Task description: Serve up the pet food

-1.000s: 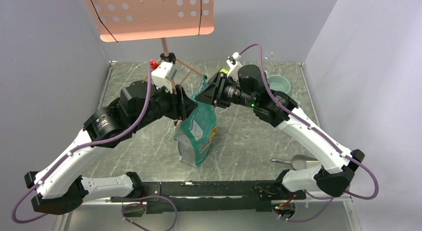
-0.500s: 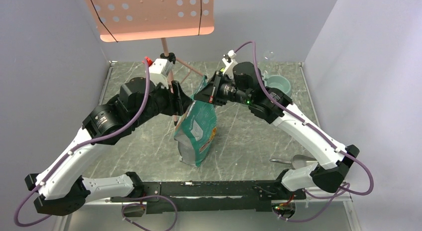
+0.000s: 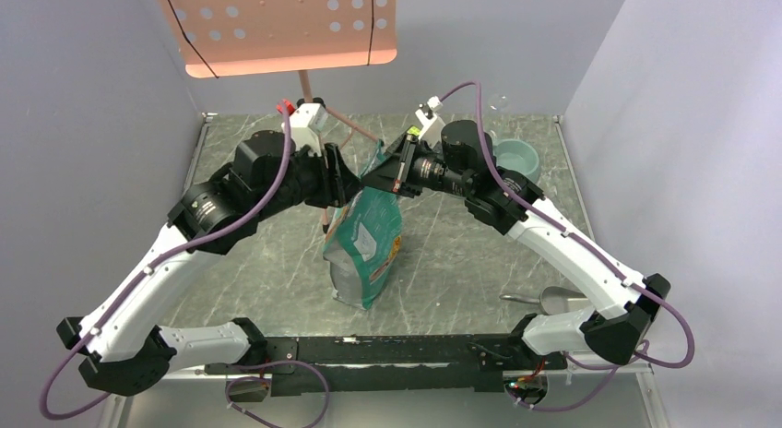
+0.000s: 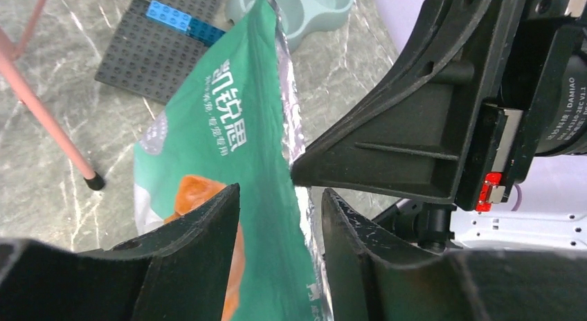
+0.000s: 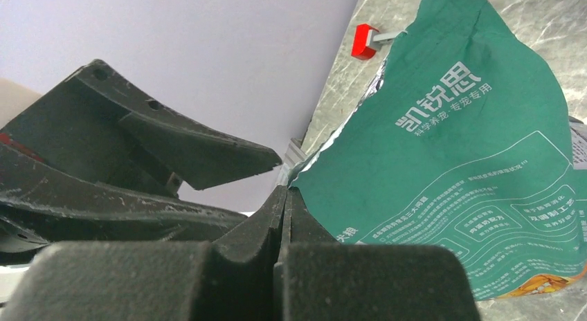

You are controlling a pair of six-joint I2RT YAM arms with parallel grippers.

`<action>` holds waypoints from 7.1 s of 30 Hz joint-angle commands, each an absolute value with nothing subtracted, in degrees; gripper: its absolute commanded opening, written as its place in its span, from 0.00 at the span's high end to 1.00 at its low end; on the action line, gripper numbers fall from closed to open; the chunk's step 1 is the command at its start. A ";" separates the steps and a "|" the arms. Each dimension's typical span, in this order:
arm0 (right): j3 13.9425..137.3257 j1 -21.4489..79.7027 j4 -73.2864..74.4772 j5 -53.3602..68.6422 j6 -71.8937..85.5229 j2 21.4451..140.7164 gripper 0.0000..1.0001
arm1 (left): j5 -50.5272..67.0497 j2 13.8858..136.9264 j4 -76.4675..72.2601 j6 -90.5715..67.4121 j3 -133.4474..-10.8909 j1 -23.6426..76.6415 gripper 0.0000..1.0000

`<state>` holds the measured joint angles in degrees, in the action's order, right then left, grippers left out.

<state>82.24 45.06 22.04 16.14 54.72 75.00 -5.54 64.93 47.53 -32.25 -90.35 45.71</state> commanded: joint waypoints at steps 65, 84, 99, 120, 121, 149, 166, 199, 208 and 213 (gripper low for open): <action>82.32 44.38 15.77 17.37 57.71 76.61 1.00 | -4.35 61.19 43.76 -30.97 -85.83 45.40 0.66; 80.56 44.38 14.79 18.66 56.23 74.99 1.00 | -9.95 65.72 46.71 -28.01 -89.18 44.91 0.73; 86.91 45.81 28.70 9.66 51.92 76.94 1.00 | -10.26 72.12 51.94 -25.71 -94.57 44.93 0.91; 100.39 51.87 53.31 -10.94 50.82 82.58 1.00 | -28.58 78.84 57.76 -18.94 -103.22 51.11 1.00; 103.20 52.97 59.32 -14.19 51.41 84.73 1.00 | -30.69 79.19 58.32 -18.73 -104.36 51.83 1.00; 100.22 50.80 37.90 -3.70 56.95 80.06 0.52 | -12.89 65.91 44.53 -31.38 -89.95 48.39 1.00; 96.74 50.86 36.97 -1.49 59.43 82.08 0.81 | -9.41 65.26 42.54 -34.08 -88.38 47.56 1.00; 123.78 62.93 82.60 -33.11 51.45 95.94 1.00 | -22.19 70.57 57.27 -35.44 -97.91 46.96 1.00; 108.72 62.52 56.58 -23.44 43.18 84.60 1.00 | -5.81 66.25 44.19 -34.53 -89.58 44.53 0.59; 104.67 61.51 51.98 -21.30 43.59 81.78 1.00 | 0.13 67.76 42.10 -35.39 -89.36 44.39 0.50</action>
<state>107.48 61.91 58.08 -26.22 44.93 84.75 -7.14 66.89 47.68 -34.98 -89.34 44.66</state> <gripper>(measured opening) 0.007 0.479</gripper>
